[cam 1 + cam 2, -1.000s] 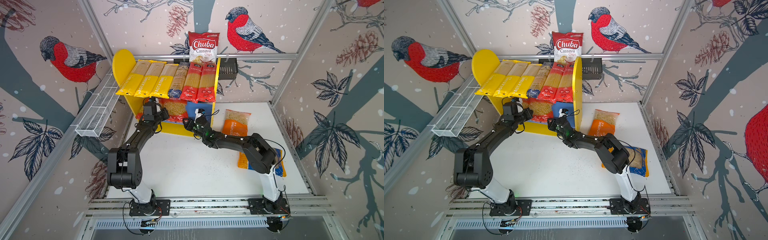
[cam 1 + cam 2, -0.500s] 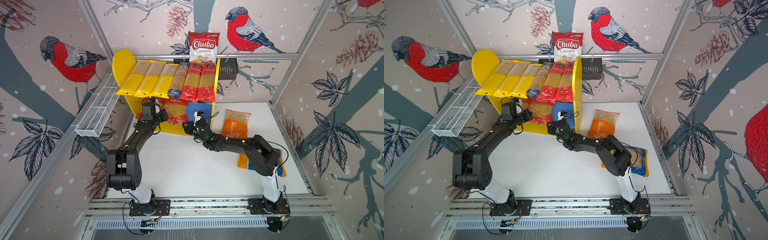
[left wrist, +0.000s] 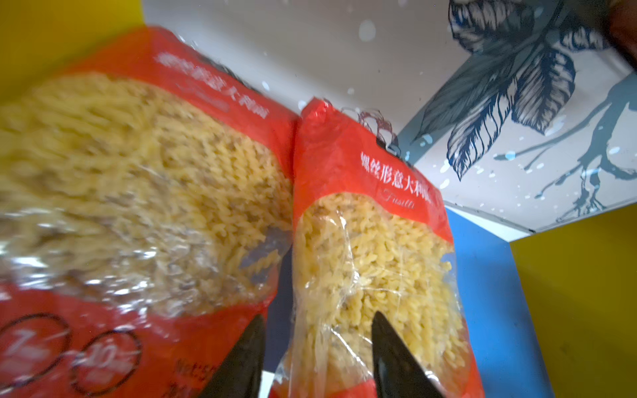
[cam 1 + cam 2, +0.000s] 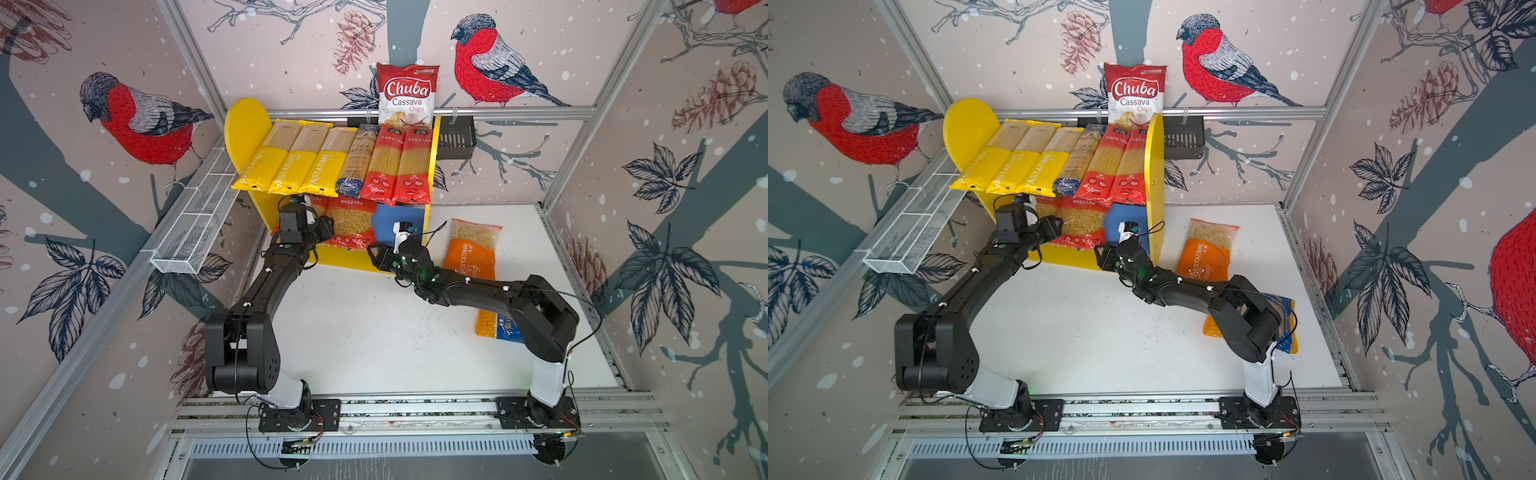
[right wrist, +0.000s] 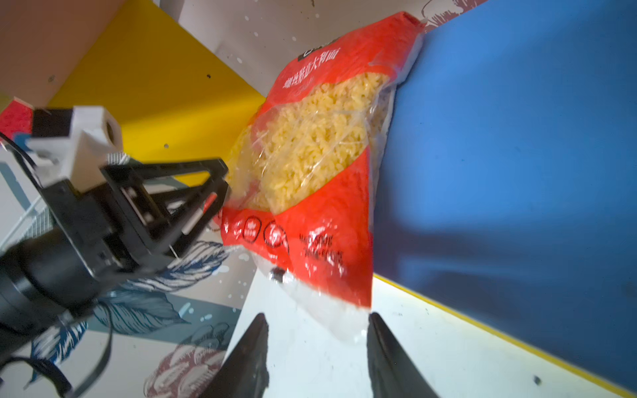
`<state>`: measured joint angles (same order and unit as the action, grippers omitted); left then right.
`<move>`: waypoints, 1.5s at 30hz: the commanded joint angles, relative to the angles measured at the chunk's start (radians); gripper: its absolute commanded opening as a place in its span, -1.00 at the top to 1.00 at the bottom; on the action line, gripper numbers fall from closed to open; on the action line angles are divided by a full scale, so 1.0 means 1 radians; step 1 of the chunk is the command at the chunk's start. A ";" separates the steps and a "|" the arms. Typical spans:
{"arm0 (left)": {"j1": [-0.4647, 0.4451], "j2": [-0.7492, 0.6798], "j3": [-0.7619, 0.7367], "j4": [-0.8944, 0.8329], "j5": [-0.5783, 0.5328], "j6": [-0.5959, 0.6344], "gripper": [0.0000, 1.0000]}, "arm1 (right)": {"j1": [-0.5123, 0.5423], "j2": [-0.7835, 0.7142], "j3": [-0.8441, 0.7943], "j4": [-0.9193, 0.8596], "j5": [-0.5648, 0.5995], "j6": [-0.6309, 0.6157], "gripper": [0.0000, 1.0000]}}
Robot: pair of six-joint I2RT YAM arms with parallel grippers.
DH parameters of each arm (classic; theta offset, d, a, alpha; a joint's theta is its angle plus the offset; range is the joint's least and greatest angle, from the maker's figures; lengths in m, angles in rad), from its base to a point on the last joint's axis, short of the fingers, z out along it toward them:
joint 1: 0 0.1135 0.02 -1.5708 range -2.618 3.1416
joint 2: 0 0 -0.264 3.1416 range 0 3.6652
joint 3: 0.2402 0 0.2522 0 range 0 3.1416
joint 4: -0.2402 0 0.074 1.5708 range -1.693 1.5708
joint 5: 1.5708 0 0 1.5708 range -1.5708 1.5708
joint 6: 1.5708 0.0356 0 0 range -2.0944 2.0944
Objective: Place and organize the pasta boxes and bags onto the shelf
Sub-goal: 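Withdraw both grippers from the shelf, right gripper moving to the orange bag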
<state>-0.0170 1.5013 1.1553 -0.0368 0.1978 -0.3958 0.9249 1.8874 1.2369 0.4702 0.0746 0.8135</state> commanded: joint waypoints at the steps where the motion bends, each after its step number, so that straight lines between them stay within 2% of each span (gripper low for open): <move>1: 0.001 -0.055 -0.028 0.010 -0.054 -0.006 -0.16 | 0.006 -0.041 -0.042 -0.002 0.007 -0.010 0.04; 6: 0.000 -0.180 -0.141 0.013 -0.092 -0.012 -0.23 | 0.013 -0.125 -0.147 -0.022 0.031 -0.004 0.04; 11: -0.050 -0.364 -0.293 -0.006 -0.178 -0.010 -0.26 | -0.001 -0.252 -0.279 -0.089 0.086 0.001 0.04; 14: -0.123 -0.451 -0.347 -0.026 -0.219 -0.011 -0.28 | -0.043 -0.328 -0.362 -0.138 0.097 0.009 0.03; 18: -0.252 -0.538 -0.435 -0.060 -0.272 -0.037 -0.28 | -0.149 -0.429 -0.440 -0.246 0.075 -0.020 0.03; 23: -0.481 -0.617 -0.568 -0.013 -0.351 -0.163 -0.28 | -0.372 -0.503 -0.493 -0.395 -0.018 -0.084 -0.04; 27: -0.685 -0.600 -0.651 0.079 -0.443 -0.263 -0.28 | -0.564 -0.510 -0.509 -0.470 -0.072 -0.144 -0.27; 30: -0.758 -0.546 -0.684 0.150 -0.441 -0.317 -0.28 | -0.668 -0.489 -0.524 -0.481 -0.088 -0.162 -0.41; 34: -0.790 -0.476 -0.686 0.202 -0.414 -0.346 -0.28 | -0.765 -0.458 -0.557 -0.432 -0.143 -0.168 -0.52; 38: -0.805 -0.442 -0.683 0.232 -0.401 -0.354 -0.28 | -0.816 -0.423 -0.568 -0.381 -0.215 -0.190 -0.54; 45: -0.810 -0.428 -0.689 0.244 -0.395 -0.374 -0.28 | -0.836 -0.351 -0.540 -0.303 -0.343 -0.203 -0.37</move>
<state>-0.8242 1.0710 0.4679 0.1547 -0.2058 -0.7544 0.0925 1.5196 0.6895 0.1062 -0.1921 0.6273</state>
